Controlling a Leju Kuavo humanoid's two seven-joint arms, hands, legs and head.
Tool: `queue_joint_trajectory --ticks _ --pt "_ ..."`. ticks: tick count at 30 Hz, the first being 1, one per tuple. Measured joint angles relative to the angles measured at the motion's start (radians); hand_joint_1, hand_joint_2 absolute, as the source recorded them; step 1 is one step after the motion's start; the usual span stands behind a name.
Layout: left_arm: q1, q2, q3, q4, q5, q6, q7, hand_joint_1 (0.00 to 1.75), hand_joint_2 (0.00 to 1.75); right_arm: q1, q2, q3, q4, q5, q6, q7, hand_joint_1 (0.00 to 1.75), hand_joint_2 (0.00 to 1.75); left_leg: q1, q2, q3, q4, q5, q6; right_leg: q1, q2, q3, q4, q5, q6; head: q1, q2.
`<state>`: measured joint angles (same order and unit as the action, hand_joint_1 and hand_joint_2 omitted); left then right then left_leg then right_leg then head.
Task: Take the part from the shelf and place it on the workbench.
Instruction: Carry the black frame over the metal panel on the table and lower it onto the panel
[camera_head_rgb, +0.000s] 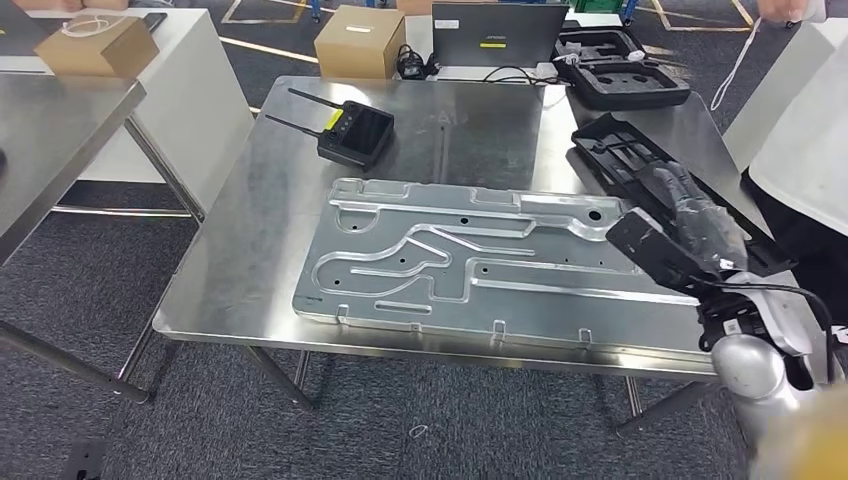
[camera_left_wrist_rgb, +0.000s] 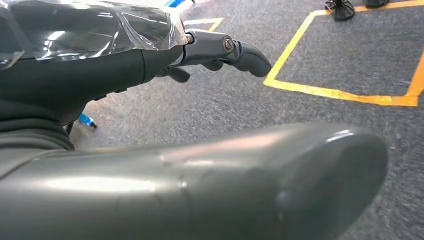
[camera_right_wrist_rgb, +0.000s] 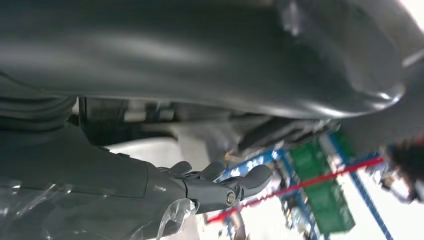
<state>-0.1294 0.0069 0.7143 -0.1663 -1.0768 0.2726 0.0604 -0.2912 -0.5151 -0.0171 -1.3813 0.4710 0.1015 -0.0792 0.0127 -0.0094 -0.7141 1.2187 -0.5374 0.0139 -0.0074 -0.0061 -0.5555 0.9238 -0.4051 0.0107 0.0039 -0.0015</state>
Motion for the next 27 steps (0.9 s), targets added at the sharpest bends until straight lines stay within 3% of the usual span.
queue_joint_trajectory --ticks 1,2,3,5,7,9,11,13,15,16,17,18,20,22,25,26,27 --pt "0.000 0.000 0.000 0.000 -0.001 0.000 0.000 0.00 0.00 0.006 0.011 0.013 0.000 -0.001 -0.006 -0.002 0.00 0.00 0.000 0.000 -0.002 0.034 -0.010 -0.001 0.001 0.000 -0.011 0.001 0.007 0.000 0.000 0.000" --pt "0.000 0.000 0.000 0.000 -0.001 -0.001 0.000 0.00 0.00 0.010 0.021 0.025 0.000 -0.001 -0.010 -0.003 0.00 0.00 -0.001 0.000 0.016 0.027 -0.001 0.000 0.002 0.000 -0.020 0.001 0.013 0.000 0.000 0.000" --pt "-0.001 0.000 0.000 0.000 -0.002 -0.002 0.000 0.00 0.00 0.014 0.030 0.036 0.000 -0.002 -0.014 -0.004 0.00 0.00 -0.002 0.000 0.054 -0.024 0.024 0.003 0.004 0.001 -0.027 0.002 0.018 0.001 0.000 0.000" --pt "-0.002 0.002 0.000 0.000 -0.005 -0.003 0.000 0.00 0.00 0.018 0.044 0.054 0.000 -0.004 -0.018 -0.005 0.00 0.00 -0.007 0.000 0.154 -0.182 0.074 0.015 0.007 0.000 -0.038 0.004 0.025 0.006 0.000 0.000" --pt "-0.002 0.005 -0.001 0.000 -0.010 -0.004 0.000 0.00 0.00 0.019 0.056 0.068 0.000 -0.007 -0.020 -0.005 0.00 0.00 -0.013 -0.001 0.204 -0.281 0.094 0.026 0.008 -0.002 -0.048 0.006 0.037 0.012 0.000 0.000" --pt "0.001 0.006 0.000 0.000 -0.013 -0.005 0.000 0.00 0.00 0.023 0.067 0.083 0.000 -0.011 -0.022 -0.004 0.00 0.00 -0.015 -0.001 0.200 -0.297 0.104 0.033 0.007 -0.003 -0.056 0.001 0.053 0.021 0.000 0.000" --pt "0.001 0.005 -0.001 0.000 -0.015 -0.006 -0.001 0.00 0.00 0.030 0.075 0.095 0.000 -0.015 -0.023 -0.004 0.00 0.00 -0.009 0.001 0.193 -0.304 0.121 0.043 0.006 0.001 -0.067 0.015 0.036 0.032 0.000 0.000" --pt "0.001 0.005 -0.001 0.000 -0.015 -0.007 -0.002 0.00 0.00 0.034 0.081 0.104 0.000 -0.019 -0.024 -0.002 0.00 0.00 -0.004 0.003 0.184 -0.308 0.134 0.050 0.003 0.005 -0.099 0.111 -0.040 0.044 0.001 0.000" --pt "0.001 0.005 0.000 0.000 -0.015 -0.007 -0.002 0.00 0.00 0.036 0.087 0.112 0.001 -0.022 -0.024 0.000 0.00 0.00 -0.003 0.004 0.170 -0.301 0.143 0.052 -0.001 0.006 -0.142 0.261 -0.121 0.054 0.003 0.000" --pt "0.001 0.005 0.000 0.000 -0.015 -0.007 -0.002 0.00 0.00 0.038 0.090 0.117 0.002 -0.022 -0.024 0.001 0.00 0.00 -0.003 0.005 0.162 -0.296 0.146 0.051 -0.003 0.006 -0.152 0.311 -0.139 0.057 0.003 0.000" --pt "0.001 0.005 0.000 0.000 -0.015 -0.007 -0.002 0.00 0.00 0.040 0.093 0.121 0.003 -0.023 -0.025 0.001 0.00 0.00 -0.003 0.005 0.153 -0.291 0.149 0.050 -0.005 0.005 -0.143 0.318 -0.137 0.058 0.003 0.000" --pt "0.001 0.005 -0.001 0.000 -0.015 -0.007 -0.002 0.00 0.00 0.040 0.096 0.124 0.003 -0.025 -0.025 0.001 0.00 0.00 -0.002 0.005 0.143 -0.284 0.152 0.048 -0.006 0.005 -0.111 0.282 -0.117 0.059 0.003 0.000" --pt "0.000 0.005 -0.001 0.000 -0.015 -0.007 -0.002 0.00 0.00 0.038 0.099 0.131 0.003 -0.029 -0.026 0.001 0.00 0.00 -0.001 0.004 0.128 -0.273 0.158 0.041 -0.007 0.006 -0.010 0.133 -0.073 0.058 0.003 0.000" --pt "-0.001 0.005 -0.001 0.000 -0.016 -0.007 -0.004 0.00 0.00 0.036 0.101 0.136 0.003 -0.033 -0.030 -0.001 0.00 0.00 -0.002 0.004 0.117 -0.267 0.167 0.030 -0.001 0.008 0.049 0.030 -0.057 0.049 0.003 0.000" --pt "0.000 0.005 -0.001 0.000 -0.016 -0.007 -0.006 0.00 0.00 0.036 0.105 0.142 0.003 -0.037 -0.034 -0.003 0.00 0.00 -0.001 0.003 0.106 -0.266 0.182 0.011 0.004 0.008 0.039 0.018 -0.044 0.027 0.003 0.000" --pt "0.002 0.005 -0.001 0.000 -0.016 -0.007 -0.006 0.00 0.00 0.035 0.106 0.144 0.003 -0.038 -0.034 -0.004 0.00 0.00 0.000 0.003 0.097 -0.254 0.167 0.005 0.003 0.007 0.030 0.018 -0.036 0.018 0.002 0.000" --pt "0.003 0.005 -0.001 0.000 -0.017 -0.007 -0.007 0.00 0.00 0.035 0.108 0.146 0.003 -0.040 -0.035 -0.004 0.00 0.00 0.001 0.004 0.085 -0.224 0.134 0.000 0.001 0.005 0.020 0.017 -0.026 0.009 0.002 0.000"
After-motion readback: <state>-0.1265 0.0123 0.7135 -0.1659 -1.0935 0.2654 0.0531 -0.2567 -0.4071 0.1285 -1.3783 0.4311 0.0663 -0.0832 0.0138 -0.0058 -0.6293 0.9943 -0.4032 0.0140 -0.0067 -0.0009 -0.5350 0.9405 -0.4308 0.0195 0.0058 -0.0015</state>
